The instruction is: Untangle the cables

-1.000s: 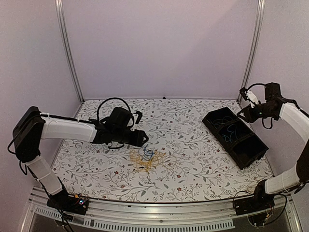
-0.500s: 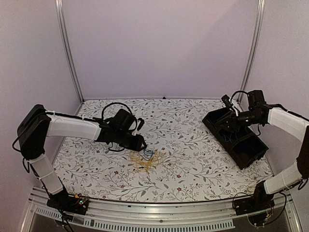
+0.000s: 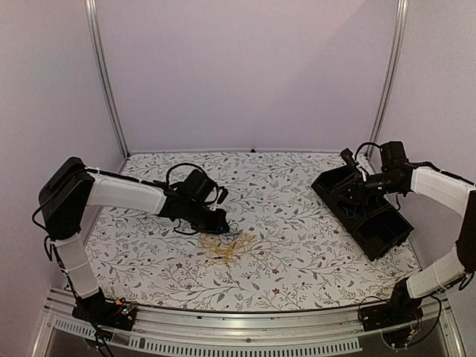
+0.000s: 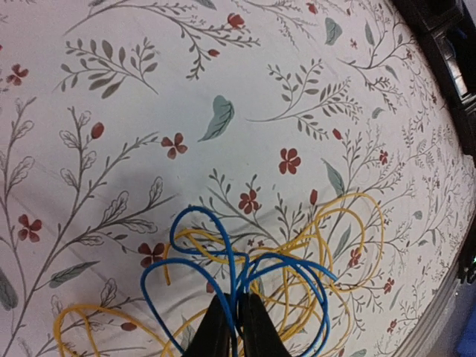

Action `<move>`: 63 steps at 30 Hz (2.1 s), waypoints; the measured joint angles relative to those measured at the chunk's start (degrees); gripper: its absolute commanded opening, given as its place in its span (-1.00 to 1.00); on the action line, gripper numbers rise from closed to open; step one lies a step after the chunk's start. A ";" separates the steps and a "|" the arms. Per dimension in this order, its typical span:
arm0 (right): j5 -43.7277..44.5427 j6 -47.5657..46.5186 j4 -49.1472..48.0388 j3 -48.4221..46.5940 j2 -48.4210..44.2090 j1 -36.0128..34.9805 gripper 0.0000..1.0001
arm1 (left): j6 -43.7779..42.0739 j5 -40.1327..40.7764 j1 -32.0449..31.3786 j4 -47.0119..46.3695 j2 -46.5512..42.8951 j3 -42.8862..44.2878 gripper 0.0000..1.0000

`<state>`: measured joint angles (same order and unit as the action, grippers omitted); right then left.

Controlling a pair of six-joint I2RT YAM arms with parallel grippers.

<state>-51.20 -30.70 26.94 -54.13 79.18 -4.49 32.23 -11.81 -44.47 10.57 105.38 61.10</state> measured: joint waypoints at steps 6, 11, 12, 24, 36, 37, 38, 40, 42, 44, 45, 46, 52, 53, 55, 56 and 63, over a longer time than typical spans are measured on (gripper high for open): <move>-0.44 -0.13 -0.02 0.00 0.63 -0.02 -0.24 | -3.19 3.63 -0.85 1.07 -7.80 0.00 -1.00; -0.94 -0.15 1.90 -3.80 1.20 -3.15 -0.19 | -8.81 5.46 -3.32 -2.54 -19.39 -0.44 -1.00; -0.50 -0.26 2.29 -5.95 1.40 -5.03 -0.18 | -9.88 5.44 -3.74 -3.80 -21.27 -0.68 -1.00; 2.99 2.69 -2.14 -29.64 13.27 -29.94 -0.15 | -13.57 1.05 -5.35 -13.49 -26.60 -5.18 -1.00; 5.40 2.71 0.74 -31.80 19.56 -35.60 -0.15 | -13.62 -1.16 -6.12 -15.96 -25.55 -5.18 -1.00; 5.31 2.78 0.90 -32.04 19.56 -35.60 -0.15 | -13.62 -1.27 -6.16 -15.93 -25.42 -5.18 -1.00; 5.07 2.82 1.27 -32.50 19.67 -35.63 -0.15 | -13.62 -1.31 -6.16 -15.96 -25.31 -5.18 -1.00; 4.11 2.84 1.81 -33.29 19.93 -35.65 -0.16 | -13.62 -1.29 -6.19 -15.98 -25.22 -5.22 -1.00; 3.37 2.84 2.19 -33.70 20.20 -35.67 -0.18 | -13.60 -1.27 -6.27 -16.06 -25.22 -5.38 -1.00; 2.82 2.84 2.71 -33.70 20.35 -35.71 -0.22 | -13.60 -1.20 -6.32 -16.26 -25.22 -5.55 -1.00; 2.80 2.84 2.93 -33.70 20.41 -35.74 -0.24 | -13.57 -1.03 -6.34 -16.31 -25.22 -5.62 -1.00; 2.91 2.89 3.08 -33.70 20.44 -35.74 -0.27 | -13.57 -0.96 -6.34 -16.35 -25.22 -5.66 -1.00; 4.90 4.28 3.15 -33.68 20.44 -35.76 -0.62 | -13.55 -0.52 -6.38 -16.81 -25.22 -5.77 -1.00; 5.29 4.37 3.10 -33.68 20.44 -35.76 -0.70 | -13.53 -0.48 -6.38 -16.90 -25.22 -5.77 -1.00; 6.14 5.03 2.95 -33.64 20.41 -35.80 -0.76 | -13.53 -0.33 -6.38 -17.07 -25.22 -5.77 -1.00; 6.67 5.62 2.91 -33.59 20.41 -35.85 -0.75 | -13.53 -0.24 -6.38 -17.11 -25.22 -5.77 -1.00; 9.55 6.23 2.95 -33.27 19.71 -36.00 -0.44 | -13.25 2.16 -6.38 -17.11 -25.22 -5.79 -1.00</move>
<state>-41.65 -24.47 29.89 -87.39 98.89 -40.49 18.98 -9.65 -50.85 -6.55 80.16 55.31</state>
